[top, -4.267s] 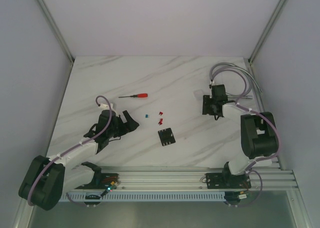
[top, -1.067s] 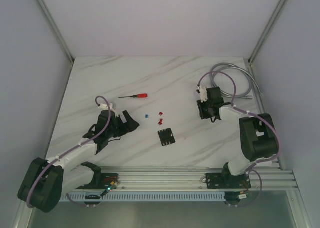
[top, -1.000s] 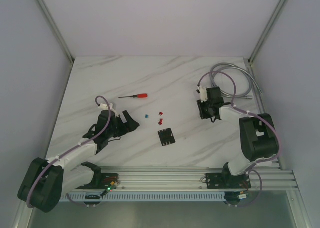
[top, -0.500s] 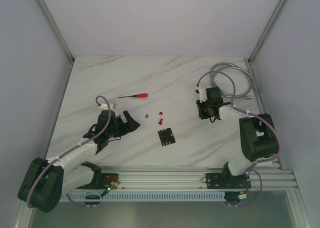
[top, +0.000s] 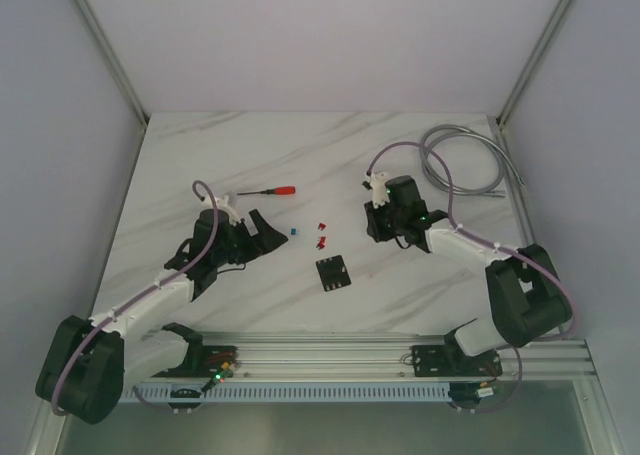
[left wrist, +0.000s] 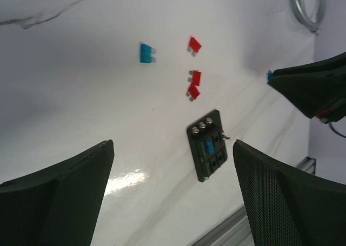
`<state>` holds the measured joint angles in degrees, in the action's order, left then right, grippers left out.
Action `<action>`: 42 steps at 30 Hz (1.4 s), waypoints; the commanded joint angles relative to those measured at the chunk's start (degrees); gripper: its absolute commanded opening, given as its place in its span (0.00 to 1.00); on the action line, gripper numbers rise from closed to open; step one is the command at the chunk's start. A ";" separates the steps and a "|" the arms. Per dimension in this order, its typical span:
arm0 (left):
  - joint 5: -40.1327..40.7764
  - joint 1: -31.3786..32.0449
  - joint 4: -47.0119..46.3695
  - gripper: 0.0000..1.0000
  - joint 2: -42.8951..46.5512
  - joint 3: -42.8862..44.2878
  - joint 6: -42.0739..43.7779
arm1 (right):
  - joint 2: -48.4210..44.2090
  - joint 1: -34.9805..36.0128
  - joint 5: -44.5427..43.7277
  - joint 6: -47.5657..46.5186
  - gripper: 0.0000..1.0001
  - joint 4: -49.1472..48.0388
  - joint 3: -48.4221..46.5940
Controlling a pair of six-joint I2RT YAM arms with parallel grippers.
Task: Snap on the fuse box
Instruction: Pick up the fuse from the center of the board.
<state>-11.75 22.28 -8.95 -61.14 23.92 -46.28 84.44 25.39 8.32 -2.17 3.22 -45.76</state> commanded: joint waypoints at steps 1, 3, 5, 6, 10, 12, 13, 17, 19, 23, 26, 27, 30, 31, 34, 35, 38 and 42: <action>-5.11 -0.22 -2.89 0.99 -0.66 2.37 -2.45 | -1.38 3.90 2.30 2.91 0.20 -3.33 -0.09; -7.01 -0.09 -5.67 0.98 -1.42 2.85 -3.86 | -1.68 5.88 2.99 3.59 0.20 -4.71 -0.49; -8.35 0.33 -7.08 0.94 -2.54 3.67 -4.59 | -1.70 7.50 4.03 3.99 0.20 -6.02 -0.92; -8.54 0.55 -7.50 0.92 -3.03 4.29 -4.54 | -1.72 8.20 4.49 4.14 0.20 -6.69 -1.18; -8.94 1.49 -8.96 0.85 -5.50 6.39 -4.80 | -1.65 10.99 5.87 4.63 0.21 -8.86 -2.39; -9.19 2.08 -10.12 0.81 -6.48 7.05 -5.23 | -1.59 12.41 6.22 4.72 0.21 -9.76 -2.90; -9.36 2.35 -10.73 0.79 -6.95 7.32 -5.60 | -1.53 12.94 6.27 4.73 0.21 -10.19 -3.12; -10.31 3.46 -13.46 0.70 -9.43 8.17 -6.55 | -1.73 15.33 6.53 4.89 0.21 -11.53 -3.84; -10.47 3.92 -14.55 0.65 -10.50 8.50 -7.10 | -1.95 16.24 6.62 4.95 0.21 -11.95 -4.14; -11.22 4.55 -17.40 0.59 -12.68 8.47 -8.49 | -2.22 17.55 7.04 5.22 0.21 -13.33 -4.25; -11.32 5.00 -18.12 0.52 -13.66 8.64 -8.87 | -2.34 18.13 7.84 5.78 0.21 -14.62 -3.83; -11.36 5.17 -18.45 0.51 -13.84 8.65 -9.14 | -2.43 18.35 8.07 5.84 0.21 -14.80 -3.74; -11.46 5.72 -19.24 0.49 -14.29 8.75 -9.58 | -2.42 18.96 8.29 5.98 0.21 -16.10 -3.77; -11.50 5.90 -19.48 0.49 -14.46 8.77 -9.70 | -2.37 19.10 8.37 6.03 0.21 -16.48 -3.81; -11.86 6.27 -20.38 0.47 -15.12 8.77 -10.37 | -2.30 19.46 8.64 6.04 0.21 -16.97 -3.98; -11.97 6.42 -20.68 0.47 -15.35 8.77 -10.55 | -2.28 19.56 8.69 6.04 0.21 -17.14 -3.99; -12.06 6.71 -21.08 0.45 -15.89 8.72 -10.91 | -2.34 19.74 8.94 6.21 0.21 -17.73 -3.99; -12.36 6.86 -21.93 0.42 -16.45 8.43 -11.68 | -2.35 20.01 9.34 6.56 0.21 -18.39 -3.91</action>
<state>-22.70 28.86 -27.81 -76.75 31.27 -56.99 83.50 44.86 16.29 3.66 -12.34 -47.97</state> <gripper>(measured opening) 0.430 0.293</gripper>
